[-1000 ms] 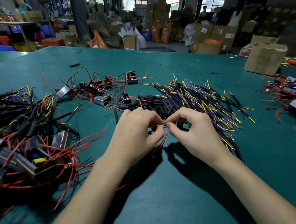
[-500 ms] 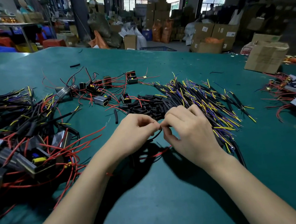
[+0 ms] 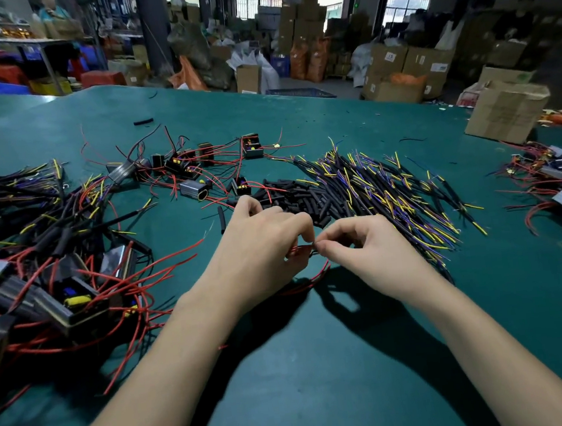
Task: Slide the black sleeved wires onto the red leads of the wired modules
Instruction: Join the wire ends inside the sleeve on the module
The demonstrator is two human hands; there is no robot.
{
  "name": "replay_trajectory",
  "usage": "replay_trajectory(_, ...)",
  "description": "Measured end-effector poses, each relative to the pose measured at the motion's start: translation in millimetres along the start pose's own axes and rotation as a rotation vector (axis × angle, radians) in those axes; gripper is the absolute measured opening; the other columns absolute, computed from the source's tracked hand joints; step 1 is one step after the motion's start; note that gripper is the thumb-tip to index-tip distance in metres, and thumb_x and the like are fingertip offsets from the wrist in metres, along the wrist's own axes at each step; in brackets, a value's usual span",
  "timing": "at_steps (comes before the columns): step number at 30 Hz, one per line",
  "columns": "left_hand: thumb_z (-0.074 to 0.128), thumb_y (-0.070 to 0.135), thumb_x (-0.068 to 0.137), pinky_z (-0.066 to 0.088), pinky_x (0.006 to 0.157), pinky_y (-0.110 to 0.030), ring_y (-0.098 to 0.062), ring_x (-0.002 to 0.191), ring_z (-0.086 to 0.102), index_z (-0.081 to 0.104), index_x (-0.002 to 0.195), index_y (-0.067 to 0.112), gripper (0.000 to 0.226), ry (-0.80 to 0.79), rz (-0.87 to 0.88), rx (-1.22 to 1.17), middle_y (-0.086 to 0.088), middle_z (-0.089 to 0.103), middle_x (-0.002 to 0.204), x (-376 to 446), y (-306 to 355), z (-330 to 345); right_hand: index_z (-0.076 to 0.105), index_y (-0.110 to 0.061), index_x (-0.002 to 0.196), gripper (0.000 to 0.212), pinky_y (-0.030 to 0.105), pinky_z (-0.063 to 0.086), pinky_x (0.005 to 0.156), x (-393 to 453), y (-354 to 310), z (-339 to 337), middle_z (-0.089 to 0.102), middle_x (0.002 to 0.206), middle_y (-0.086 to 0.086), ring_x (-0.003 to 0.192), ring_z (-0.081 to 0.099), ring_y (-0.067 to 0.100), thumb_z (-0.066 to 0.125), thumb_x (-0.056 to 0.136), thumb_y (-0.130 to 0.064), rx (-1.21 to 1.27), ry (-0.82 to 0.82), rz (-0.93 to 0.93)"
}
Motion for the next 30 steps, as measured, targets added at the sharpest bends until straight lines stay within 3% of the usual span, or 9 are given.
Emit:
replay_trajectory(3, 0.076, 0.015, 0.073, 0.041, 0.071, -0.043, -0.020, 0.065, 0.059, 0.064, 0.082, 0.016, 0.015, 0.021, 0.041, 0.006, 0.007, 0.060, 0.065, 1.6, 5.2, -1.7, 0.071, -0.013, 0.076, 0.012, 0.017, 0.036, 0.056, 0.9, 9.0, 0.9, 0.061, 0.068, 0.002, 0.060, 0.046, 0.005, 0.065, 0.087, -0.012, 0.087, -0.038, 0.069)
replay_trajectory(8, 0.073, 0.010, 0.072, 0.042, 0.071, -0.041, -0.021, 0.068, 0.060, 0.065, 0.081, 0.015, 0.013, 0.047, 0.088, 0.016, 0.003, 0.060, 0.070, 1.5, 8.7, -1.4, 0.070, -0.016, 0.074, 0.016, 0.007, 0.036, 0.054, -0.5, 15.6, 2.8, 0.061, 0.057, -0.014, 0.051, 0.047, -0.005, 0.064, 0.088, -0.010, 0.150, -0.082, 0.130)
replay_trajectory(10, 0.070, 0.013, 0.076, 0.045, 0.068, -0.040, -0.022, 0.067, 0.060, 0.065, 0.076, 0.015, 0.005, 0.066, 0.112, 0.015, 0.001, 0.060, 0.070, 0.9, 10.6, -2.3, 0.070, -0.017, 0.073, 0.017, 0.007, 0.037, 0.053, -0.5, 16.1, 2.7, 0.062, 0.057, -0.015, 0.050, 0.047, -0.005, 0.064, 0.088, -0.011, 0.142, -0.089, 0.141)
replay_trajectory(16, 0.071, 0.021, 0.078, 0.048, 0.063, -0.037, -0.021, 0.063, 0.060, 0.068, 0.068, 0.017, 0.011, 0.088, 0.119, -0.007, 0.001, 0.061, 0.067, -0.9, 8.7, -2.8, 0.071, -0.014, 0.075, 0.013, 0.008, 0.038, 0.055, -0.1, 13.7, -2.3, 0.063, 0.061, -0.012, 0.053, 0.049, -0.004, 0.065, 0.087, -0.011, 0.113, -0.053, 0.121)
replay_trajectory(20, 0.070, 0.025, 0.080, 0.044, 0.064, -0.034, -0.020, 0.068, 0.060, 0.071, 0.073, 0.020, 0.008, 0.044, 0.053, -0.065, 0.004, 0.062, 0.070, -2.2, 2.3, -1.0, 0.070, -0.018, 0.074, 0.013, 0.020, 0.039, 0.058, 0.0, 8.3, -4.2, 0.065, 0.066, -0.005, 0.057, 0.048, 0.005, 0.067, 0.085, -0.012, 0.012, -0.026, 0.045)
replay_trajectory(23, 0.066, 0.027, 0.082, 0.041, 0.064, -0.033, -0.018, 0.072, 0.060, 0.071, 0.076, 0.020, 0.010, 0.001, 0.004, -0.103, 0.005, 0.062, 0.073, -3.2, -1.5, 1.1, 0.068, -0.023, 0.072, 0.015, 0.012, 0.034, 0.054, -1.5, -3.5, -5.2, 0.064, 0.065, -0.010, 0.050, 0.045, -0.001, 0.069, 0.084, -0.012, -0.118, 0.012, -0.058)
replay_trajectory(25, 0.065, 0.027, 0.084, 0.040, 0.065, -0.033, -0.017, 0.076, 0.060, 0.071, 0.079, 0.021, 0.010, -0.030, -0.028, -0.112, 0.006, 0.063, 0.077, -3.0, -4.1, 4.8, 0.068, -0.018, 0.074, 0.014, 0.008, 0.035, 0.057, -2.9, -14.7, -6.1, 0.062, 0.068, -0.012, 0.056, 0.050, -0.002, 0.069, 0.083, -0.007, -0.181, 0.033, -0.158)
replay_trajectory(28, 0.063, 0.029, 0.086, 0.040, 0.071, -0.033, -0.015, 0.083, 0.059, 0.070, 0.083, 0.023, 0.010, -0.068, -0.074, -0.116, 0.006, 0.062, 0.081, -3.2, -7.4, 11.6, 0.066, -0.014, 0.079, 0.007, 0.026, 0.042, 0.068, -6.0, -25.7, 0.2, 0.061, 0.077, -0.008, 0.069, 0.053, 0.007, 0.068, 0.083, -0.008, -0.386, 0.018, -0.286)
replay_trajectory(30, 0.064, 0.028, 0.084, 0.041, 0.072, -0.031, -0.015, 0.084, 0.058, 0.069, 0.083, 0.023, 0.008, -0.073, -0.138, -0.155, 0.008, 0.059, 0.079, -4.8, -13.1, 14.6, 0.062, -0.013, 0.078, 0.007, 0.033, 0.039, 0.066, -11.5, -36.7, 6.2, 0.058, 0.077, -0.006, 0.069, 0.052, 0.015, 0.066, 0.081, -0.008, -0.588, 0.051, -0.414)
Point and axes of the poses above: each hand's wrist, its own x-axis towards the middle knuckle, its own z-axis out of the palm, y = z × x, the point moved 10 cm from there along x, towards the middle knuckle
